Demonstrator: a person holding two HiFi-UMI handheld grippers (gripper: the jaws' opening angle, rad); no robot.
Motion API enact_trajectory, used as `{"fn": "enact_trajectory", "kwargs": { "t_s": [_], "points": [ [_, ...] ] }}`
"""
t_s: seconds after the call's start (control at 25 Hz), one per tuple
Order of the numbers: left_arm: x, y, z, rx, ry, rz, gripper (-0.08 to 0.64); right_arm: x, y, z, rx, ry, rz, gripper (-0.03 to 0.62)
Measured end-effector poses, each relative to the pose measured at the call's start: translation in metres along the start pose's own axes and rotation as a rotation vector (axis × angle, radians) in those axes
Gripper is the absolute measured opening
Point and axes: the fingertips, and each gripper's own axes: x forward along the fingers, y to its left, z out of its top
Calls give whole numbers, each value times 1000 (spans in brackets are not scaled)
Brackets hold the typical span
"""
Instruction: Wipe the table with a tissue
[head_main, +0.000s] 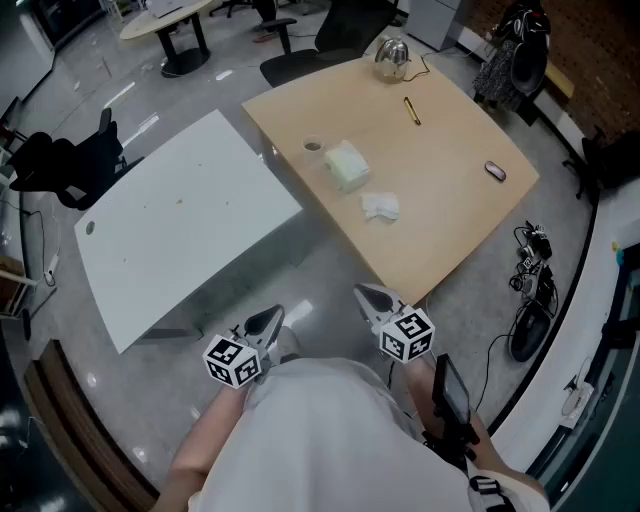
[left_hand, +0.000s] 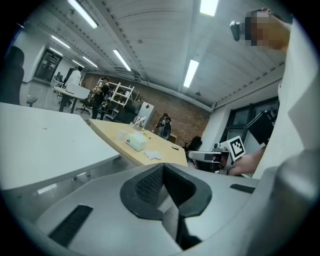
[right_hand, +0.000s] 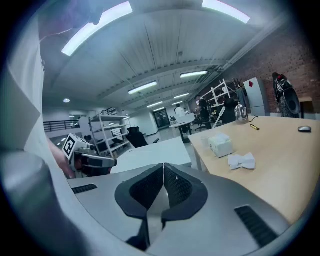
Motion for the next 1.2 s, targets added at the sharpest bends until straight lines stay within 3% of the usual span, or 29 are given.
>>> {"fn": "enact_trajectory", "kwargs": {
  "t_s": [0.28,0.6,0.92,1.2],
  "points": [
    [-8,59,27,15,-3,-18,6,57,4,34,-30,-11,-41,18],
    [-16,93,42,28,-2,-63,6,79,-1,43,-19,-2,-150,18],
    [-10,113,44,20,12,-75,6,91,-12,39,7,14,-215,18],
    [15,113,60,19,19,-102,6,106,-29,37,-23,32,-209,18]
  ]
}}
